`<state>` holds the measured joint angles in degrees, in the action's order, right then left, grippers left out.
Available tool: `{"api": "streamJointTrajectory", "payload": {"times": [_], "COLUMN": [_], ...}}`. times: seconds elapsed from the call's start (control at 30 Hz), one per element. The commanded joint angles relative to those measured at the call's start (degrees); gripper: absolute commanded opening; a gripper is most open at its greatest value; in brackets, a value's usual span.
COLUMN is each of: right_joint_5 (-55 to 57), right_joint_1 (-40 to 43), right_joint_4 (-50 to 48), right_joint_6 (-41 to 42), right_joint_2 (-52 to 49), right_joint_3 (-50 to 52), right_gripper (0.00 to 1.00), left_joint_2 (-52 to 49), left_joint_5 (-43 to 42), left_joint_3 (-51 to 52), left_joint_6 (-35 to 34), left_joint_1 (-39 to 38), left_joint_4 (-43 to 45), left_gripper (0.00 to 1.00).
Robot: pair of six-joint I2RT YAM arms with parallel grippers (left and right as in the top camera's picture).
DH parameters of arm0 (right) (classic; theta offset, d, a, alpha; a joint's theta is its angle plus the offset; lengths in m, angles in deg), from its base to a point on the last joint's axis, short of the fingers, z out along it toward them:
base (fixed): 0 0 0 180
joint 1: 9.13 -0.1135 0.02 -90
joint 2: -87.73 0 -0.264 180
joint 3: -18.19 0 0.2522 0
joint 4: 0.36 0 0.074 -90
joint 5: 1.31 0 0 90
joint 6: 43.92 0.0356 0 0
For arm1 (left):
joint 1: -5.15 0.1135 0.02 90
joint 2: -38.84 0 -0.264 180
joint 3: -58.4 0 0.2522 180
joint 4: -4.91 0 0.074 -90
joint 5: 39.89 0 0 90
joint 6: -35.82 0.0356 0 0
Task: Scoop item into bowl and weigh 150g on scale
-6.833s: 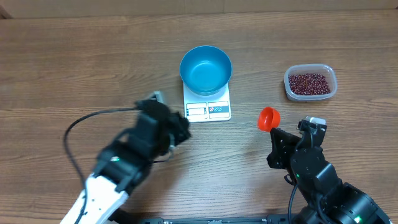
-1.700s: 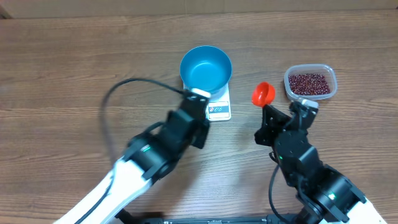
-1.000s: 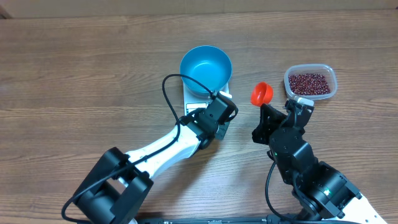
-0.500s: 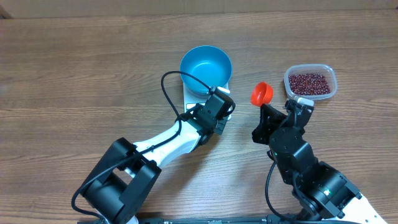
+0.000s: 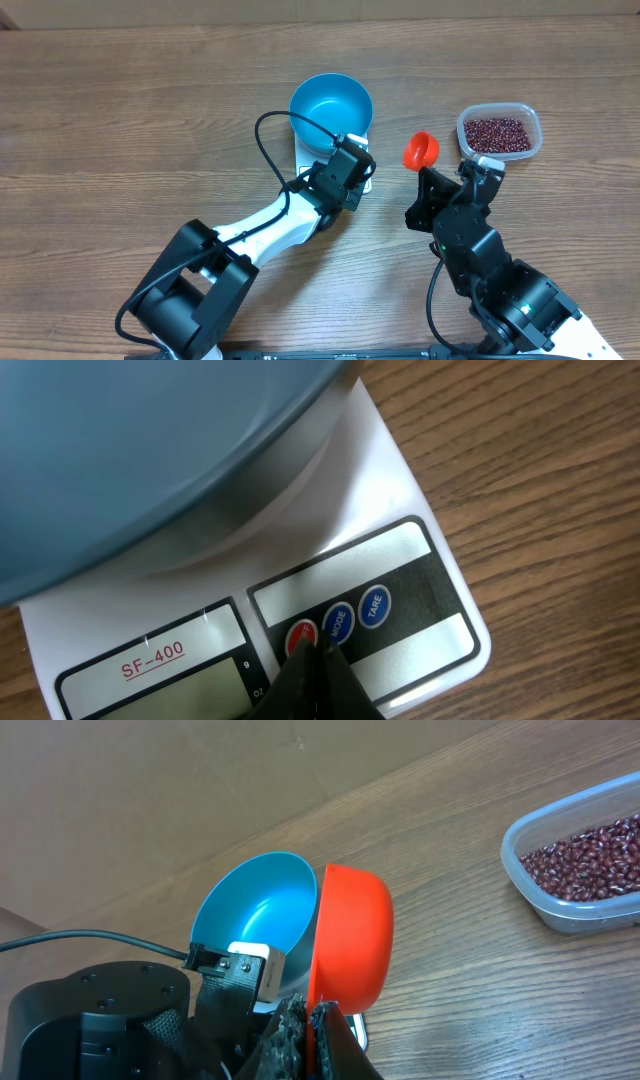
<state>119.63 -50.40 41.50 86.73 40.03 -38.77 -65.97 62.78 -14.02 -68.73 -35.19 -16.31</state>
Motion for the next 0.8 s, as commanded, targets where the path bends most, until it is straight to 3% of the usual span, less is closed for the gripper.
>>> {"api": "streamJointTrajectory", "payload": {"times": [0.0, 0.77], "right_joint_5": [1.0, 0.9], "right_joint_1": [0.3, 0.3], "right_joint_4": [-0.4, -0.4], "right_joint_6": [-0.3, -0.3], "right_joint_2": [0.3, 0.3], "right_joint_3": [-1.2, -1.2], "right_gripper": [0.04, 0.04], "left_joint_2": [-0.8, -0.9], "left_joint_5": [0.9, 0.8], "left_joint_3": [-0.3, -0.3], "left_joint_6": [1.3, 1.3], "left_joint_1": [0.3, 1.0], "left_joint_4": [0.3, 0.5], "left_gripper": [0.04, 0.04]}}
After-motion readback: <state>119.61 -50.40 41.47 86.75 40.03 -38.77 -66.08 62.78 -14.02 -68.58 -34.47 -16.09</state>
